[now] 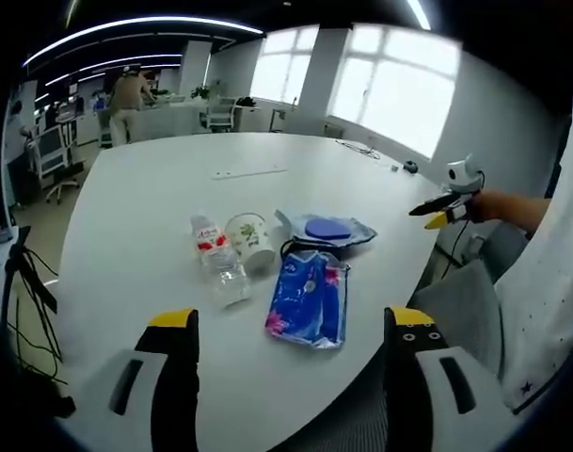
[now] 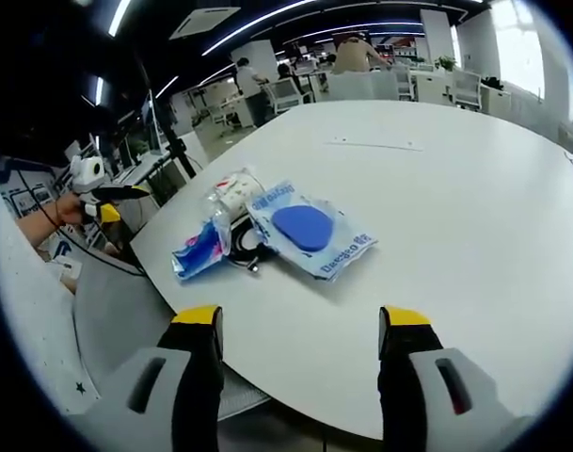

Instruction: Arrange the tabletop items into an orderly group along one side of the table until the central work area is clear of visible clutter.

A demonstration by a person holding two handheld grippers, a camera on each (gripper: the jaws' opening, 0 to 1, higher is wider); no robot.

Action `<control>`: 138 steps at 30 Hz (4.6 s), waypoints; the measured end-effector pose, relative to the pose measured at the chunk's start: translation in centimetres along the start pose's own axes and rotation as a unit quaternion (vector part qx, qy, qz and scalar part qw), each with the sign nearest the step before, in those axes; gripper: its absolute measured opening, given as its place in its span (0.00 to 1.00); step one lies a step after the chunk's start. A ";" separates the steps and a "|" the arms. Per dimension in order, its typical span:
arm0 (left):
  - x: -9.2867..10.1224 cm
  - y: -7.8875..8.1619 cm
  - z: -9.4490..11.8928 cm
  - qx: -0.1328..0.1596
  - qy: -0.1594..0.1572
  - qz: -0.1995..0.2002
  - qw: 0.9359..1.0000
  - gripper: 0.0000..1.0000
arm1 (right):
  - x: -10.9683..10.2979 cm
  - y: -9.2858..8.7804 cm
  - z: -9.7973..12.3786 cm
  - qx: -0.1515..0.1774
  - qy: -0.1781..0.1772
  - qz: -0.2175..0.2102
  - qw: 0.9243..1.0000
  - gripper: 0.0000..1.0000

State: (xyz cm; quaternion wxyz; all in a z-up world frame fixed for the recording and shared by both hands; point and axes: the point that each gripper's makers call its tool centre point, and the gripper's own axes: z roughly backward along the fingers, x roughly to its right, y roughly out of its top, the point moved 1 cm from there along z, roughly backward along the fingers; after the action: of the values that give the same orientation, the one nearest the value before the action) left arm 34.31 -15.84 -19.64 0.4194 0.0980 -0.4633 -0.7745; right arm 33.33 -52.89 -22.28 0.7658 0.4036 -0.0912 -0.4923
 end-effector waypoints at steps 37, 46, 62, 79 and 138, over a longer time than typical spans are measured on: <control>0.2 6.6 -7.2 0.011 -0.054 -0.050 0.997 0.79 | 1.9 2.8 -2.4 0.023 -0.021 -0.030 0.999 0.61; 0.5 7.7 -9.6 0.012 -0.066 -0.052 0.996 0.77 | 2.3 3.2 -3.8 0.024 -0.027 -0.043 0.998 0.60; 0.9 9.0 -13.6 0.010 -0.080 -0.055 0.995 0.73 | 3.9 3.8 -5.6 0.035 -0.041 -0.085 0.995 0.55; 0.9 9.0 -17.9 -0.011 -0.088 -0.059 0.994 0.60 | 5.2 3.0 -7.5 0.024 -0.056 -0.120 0.991 0.49; 1.2 3.0 -25.1 -0.170 -0.051 -0.072 0.981 0.03 | 5.6 0.4 -12.0 -0.008 -0.040 -0.205 0.978 0.02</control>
State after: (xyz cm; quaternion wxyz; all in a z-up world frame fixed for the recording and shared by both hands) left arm 48.83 -33.32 -30.78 0.3492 0.0183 -0.3373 -0.8741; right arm 42.88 -51.13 -31.29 0.6476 0.3879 -0.0331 -0.6550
